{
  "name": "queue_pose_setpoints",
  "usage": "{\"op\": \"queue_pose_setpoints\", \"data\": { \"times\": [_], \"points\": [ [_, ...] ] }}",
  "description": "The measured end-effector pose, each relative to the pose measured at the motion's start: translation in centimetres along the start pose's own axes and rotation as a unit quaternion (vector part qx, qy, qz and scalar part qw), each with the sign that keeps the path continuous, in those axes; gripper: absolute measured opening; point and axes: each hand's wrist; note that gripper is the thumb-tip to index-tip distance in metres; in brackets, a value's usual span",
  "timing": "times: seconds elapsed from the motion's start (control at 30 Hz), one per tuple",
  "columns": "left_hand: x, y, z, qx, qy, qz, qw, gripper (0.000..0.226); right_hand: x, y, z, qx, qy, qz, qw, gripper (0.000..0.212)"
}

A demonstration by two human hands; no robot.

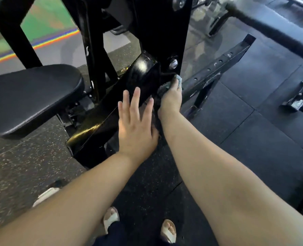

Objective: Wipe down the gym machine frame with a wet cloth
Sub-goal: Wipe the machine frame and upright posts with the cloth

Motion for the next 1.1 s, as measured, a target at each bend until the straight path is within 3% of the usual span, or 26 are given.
{"op": "queue_pose_setpoints", "data": {
  "times": [0.1,0.2,0.33,0.47,0.6,0.77,0.93,1.1],
  "points": [
    [0.4,-0.5,-0.3,0.007,0.051,-0.016,0.999,0.052,1.5,0.2,-0.4,0.005,-0.047,0.034,0.998,0.05],
    [-0.3,-1.2,1.0,0.053,0.078,-0.016,0.995,0.052,0.5,-0.7,-1.1,-0.001,-0.015,0.109,0.994,0.049],
    [-0.6,-0.9,2.7,0.085,0.055,0.001,0.995,0.053,0.5,-0.7,-1.6,-0.008,0.01,0.027,1.0,0.049],
    [-1.1,-2.2,3.8,0.104,0.05,-0.002,0.993,0.045,3.9,-1.8,-2.3,-0.008,-0.024,0.026,0.999,0.052],
    [-1.2,-3.6,4.6,0.16,0.016,0.013,0.987,0.043,5.8,-2.9,-4.0,-0.03,0.0,0.113,0.993,0.055],
    [-1.1,-5.3,6.0,0.216,-0.045,-0.008,0.975,0.042,6.2,-2.6,-4.5,0.033,-0.007,0.22,0.975,0.053],
    [0.6,-6.4,5.3,0.146,-0.04,-0.032,0.988,0.032,6.1,-0.3,-4.6,-0.045,0.027,0.155,0.987,0.053],
    [1.9,-4.8,3.7,0.1,-0.053,-0.075,0.991,0.032,2.3,0.2,-2.9,-0.043,0.051,0.061,0.996,0.051]
  ]
}}
Point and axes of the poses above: each hand's wrist, its own x-axis away from the middle knuckle, its own z-axis out of the back of the hand, y = z × x
